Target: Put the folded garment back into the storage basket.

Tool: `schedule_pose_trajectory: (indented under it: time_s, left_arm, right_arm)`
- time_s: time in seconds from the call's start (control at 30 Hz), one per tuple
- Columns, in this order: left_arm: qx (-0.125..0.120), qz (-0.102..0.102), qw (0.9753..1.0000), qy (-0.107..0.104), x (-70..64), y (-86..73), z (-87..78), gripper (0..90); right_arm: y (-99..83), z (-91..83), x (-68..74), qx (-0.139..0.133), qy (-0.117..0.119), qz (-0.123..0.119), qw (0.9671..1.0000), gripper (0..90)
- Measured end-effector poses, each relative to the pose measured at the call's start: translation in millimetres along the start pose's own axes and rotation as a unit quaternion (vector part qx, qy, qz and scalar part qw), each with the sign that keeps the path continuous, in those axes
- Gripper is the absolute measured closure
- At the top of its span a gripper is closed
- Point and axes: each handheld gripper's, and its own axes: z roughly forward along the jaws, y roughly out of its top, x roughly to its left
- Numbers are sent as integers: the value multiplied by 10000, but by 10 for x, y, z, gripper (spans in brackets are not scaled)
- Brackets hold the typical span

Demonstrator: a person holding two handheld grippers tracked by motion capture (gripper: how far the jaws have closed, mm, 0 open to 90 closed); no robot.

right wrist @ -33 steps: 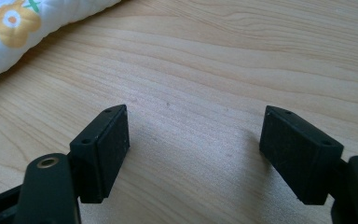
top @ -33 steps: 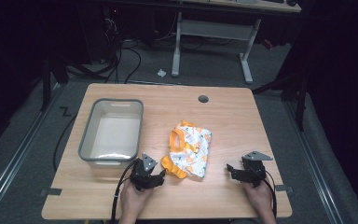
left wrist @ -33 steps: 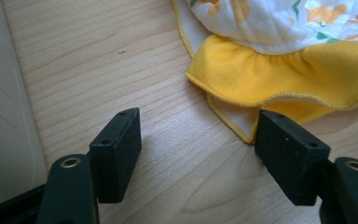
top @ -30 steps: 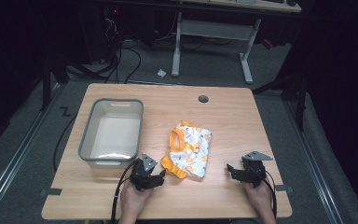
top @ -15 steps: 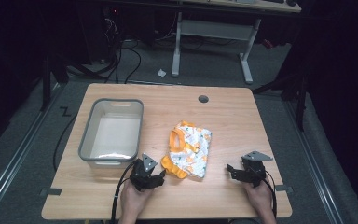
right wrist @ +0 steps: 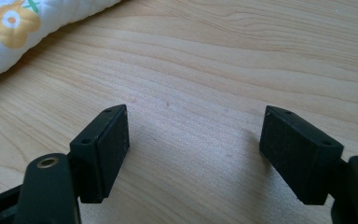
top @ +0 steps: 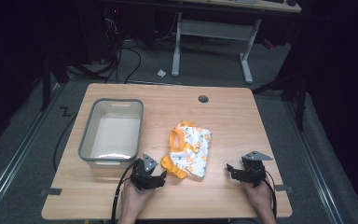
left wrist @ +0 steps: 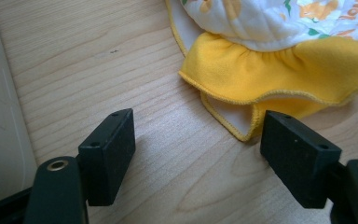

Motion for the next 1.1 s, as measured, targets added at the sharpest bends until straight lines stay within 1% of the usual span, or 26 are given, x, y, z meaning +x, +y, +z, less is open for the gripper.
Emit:
schedule_pose_trajectory:
  time_s: [0.13,0.2,0.3,0.4,0.5,0.6,0.7,0.77,0.9,1.1]
  left_arm:
    - [11,-30,10000,-14,10,0,-3,251]
    - [22,-76,10000,-42,18,1,-8,242]
    - [-42,-150,9998,-126,21,-3,-25,232]
    - [-51,-209,9995,-220,17,1,-43,220]
    - [-127,-273,9992,-268,22,5,-75,199]
    - [-228,-399,9979,-457,38,13,-115,185]
    - [-260,-382,9973,-565,18,33,-155,165]
    - [-278,-415,9966,-650,4,56,-171,161]
    - [-308,-358,9969,-635,-28,117,-198,154]
    - [-324,-361,9962,-718,-60,218,-211,144]
  right_arm:
    - [-1,0,0,-5,4,-10,10000,244]
    - [-1,0,0,-5,4,-10,10000,244]
    - [-1,0,1,-4,5,-13,10000,243]
    - [-1,0,1,-4,6,-13,10000,243]
    - [-1,0,1,-3,4,-13,10000,243]
    - [-1,-1,1,-4,7,-14,10000,243]
    - [-2,-1,2,-2,7,-13,10000,243]
    - [-2,-1,1,-4,7,-19,10000,243]
    - [-2,-1,1,-4,8,-20,10000,243]
    - [-2,0,1,-5,7,-20,10000,243]
